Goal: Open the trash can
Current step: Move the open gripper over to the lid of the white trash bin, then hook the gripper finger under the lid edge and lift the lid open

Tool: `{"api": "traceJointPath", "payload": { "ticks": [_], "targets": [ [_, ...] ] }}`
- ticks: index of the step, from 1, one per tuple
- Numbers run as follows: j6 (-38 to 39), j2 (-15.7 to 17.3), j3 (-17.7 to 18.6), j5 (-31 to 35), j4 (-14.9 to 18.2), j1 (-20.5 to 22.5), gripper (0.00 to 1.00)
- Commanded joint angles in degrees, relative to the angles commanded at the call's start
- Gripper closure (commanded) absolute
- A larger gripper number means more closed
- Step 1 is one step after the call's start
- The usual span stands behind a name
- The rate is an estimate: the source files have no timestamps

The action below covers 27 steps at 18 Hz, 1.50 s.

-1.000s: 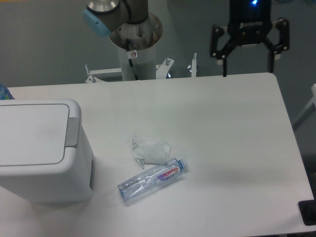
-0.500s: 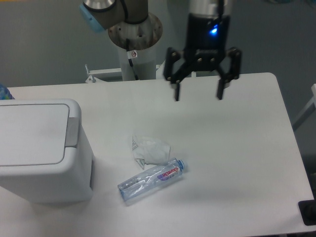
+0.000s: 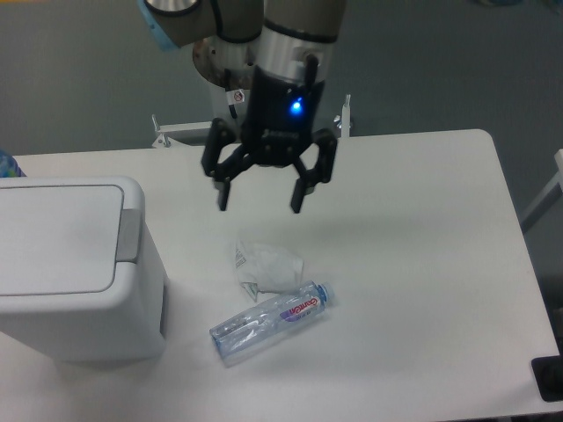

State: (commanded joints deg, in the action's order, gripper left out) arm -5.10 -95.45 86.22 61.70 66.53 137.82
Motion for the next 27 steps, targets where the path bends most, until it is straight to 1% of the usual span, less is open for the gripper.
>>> {"api": "traceJointPath", "payload": {
  "ticks": [5,11,14,17,27],
  "targets": [
    [0.5,-0.3,1.7,-1.1,-0.2,-1.1,0.0],
    [0.7,-2.0,1.7,-1.0,-0.2,-3.2,0.0],
    [0.3,-2.5,1.8,-0.7,-0.6,-4.9,0.0],
    [0.6,-3.0,1.8,-0.7,-1.9,-5.2,0.0],
    [0.4,-3.5,2.8,-0.5,-2.7,-6.6,0.0]
  ]
}}
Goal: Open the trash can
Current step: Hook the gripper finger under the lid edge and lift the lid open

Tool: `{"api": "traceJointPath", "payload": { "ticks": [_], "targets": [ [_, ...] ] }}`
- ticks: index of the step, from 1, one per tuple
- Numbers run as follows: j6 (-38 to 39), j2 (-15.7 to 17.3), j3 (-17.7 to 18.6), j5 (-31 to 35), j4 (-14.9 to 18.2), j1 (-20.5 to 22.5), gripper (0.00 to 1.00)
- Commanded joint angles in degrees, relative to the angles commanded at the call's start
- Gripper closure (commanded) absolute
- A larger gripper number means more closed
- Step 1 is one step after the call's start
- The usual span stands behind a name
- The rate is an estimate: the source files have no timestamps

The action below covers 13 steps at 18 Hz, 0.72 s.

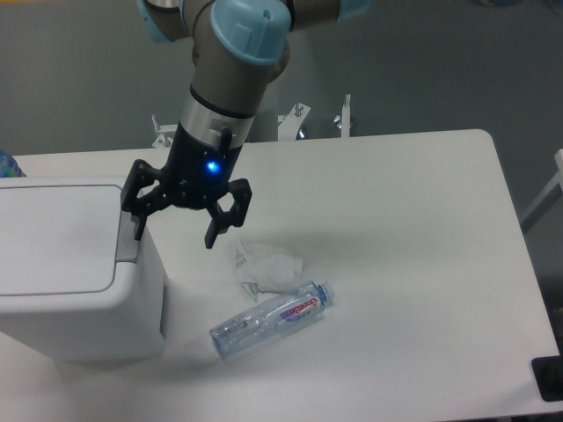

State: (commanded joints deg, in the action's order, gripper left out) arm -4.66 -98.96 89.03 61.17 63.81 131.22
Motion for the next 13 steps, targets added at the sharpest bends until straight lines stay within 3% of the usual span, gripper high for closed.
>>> {"api": "traceJointPath", "payload": {
  "ticks": [13],
  "targets": [
    [0.0,-0.6,0.7,0.0,-0.9,-0.6,0.0]
  ]
}}
